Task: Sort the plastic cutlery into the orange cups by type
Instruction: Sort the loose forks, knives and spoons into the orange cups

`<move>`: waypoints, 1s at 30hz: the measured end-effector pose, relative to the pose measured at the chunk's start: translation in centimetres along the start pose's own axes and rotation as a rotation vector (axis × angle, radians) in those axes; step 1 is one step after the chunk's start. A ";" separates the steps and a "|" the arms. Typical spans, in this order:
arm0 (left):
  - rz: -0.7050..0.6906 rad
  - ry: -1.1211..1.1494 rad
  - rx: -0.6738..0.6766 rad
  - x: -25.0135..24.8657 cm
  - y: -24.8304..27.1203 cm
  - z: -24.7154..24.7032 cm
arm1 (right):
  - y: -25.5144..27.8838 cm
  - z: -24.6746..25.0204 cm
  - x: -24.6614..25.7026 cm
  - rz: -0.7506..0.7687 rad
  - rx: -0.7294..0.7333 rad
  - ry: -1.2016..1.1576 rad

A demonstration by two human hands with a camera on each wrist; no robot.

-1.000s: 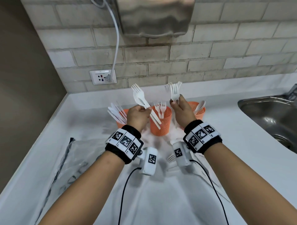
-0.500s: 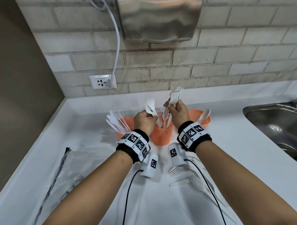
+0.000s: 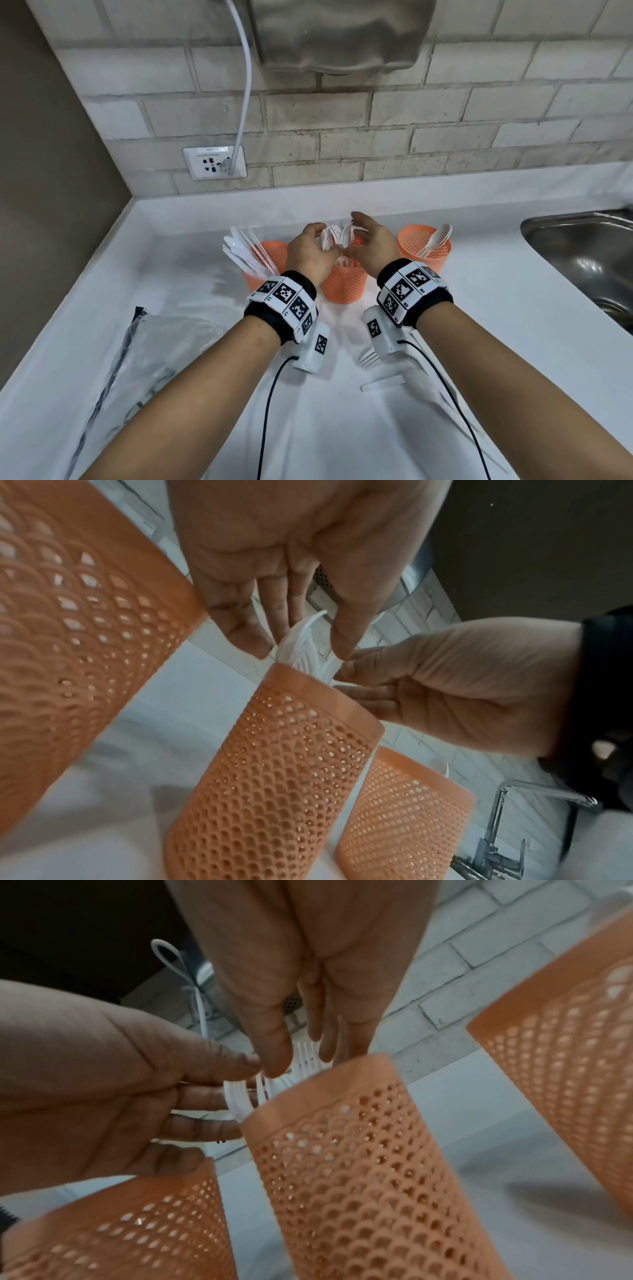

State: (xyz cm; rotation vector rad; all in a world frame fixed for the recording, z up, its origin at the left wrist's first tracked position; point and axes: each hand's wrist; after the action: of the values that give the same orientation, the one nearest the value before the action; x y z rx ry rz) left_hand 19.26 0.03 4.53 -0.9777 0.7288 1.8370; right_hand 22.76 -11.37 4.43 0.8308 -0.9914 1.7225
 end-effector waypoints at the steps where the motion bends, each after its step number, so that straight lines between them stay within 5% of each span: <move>1: -0.004 -0.019 -0.007 0.0 0.3 0.2 | 0.4 0.2 0.2 0.019 -0.004 0.012; 7: -0.114 -0.102 0.010 0.0 3.6 0.8 | 2.7 2.6 -0.1 0.085 0.001 0.067; 11: -0.121 -0.164 0.267 1.8 6.6 -0.5 | 5.1 5.2 -0.7 -0.025 0.172 0.155; 18: -0.121 -0.701 0.622 4.5 9.3 -4.0 | 10.1 8.3 -2.6 -0.219 0.419 0.525; 23: -0.194 -0.806 0.556 4.2 10.6 -5.0 | 13.3 8.7 -3.0 -0.339 0.601 0.860; 30: -0.137 -0.707 0.550 3.7 10.8 -4.2 | 15.7 7.8 -3.5 -0.391 0.666 0.941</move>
State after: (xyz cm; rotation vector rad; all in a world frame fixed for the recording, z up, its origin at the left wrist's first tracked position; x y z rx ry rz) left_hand 9.85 -6.23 0.08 -0.0030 0.6388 1.5730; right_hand 9.84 -23.21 0.92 0.4423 0.3711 1.7863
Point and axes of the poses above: each hand's wrist, its own y-axis away from the middle knuckle, its own z-axis out of the back of the hand, x = y × z, and after that the axes turned 10 degrees about z, right-handed
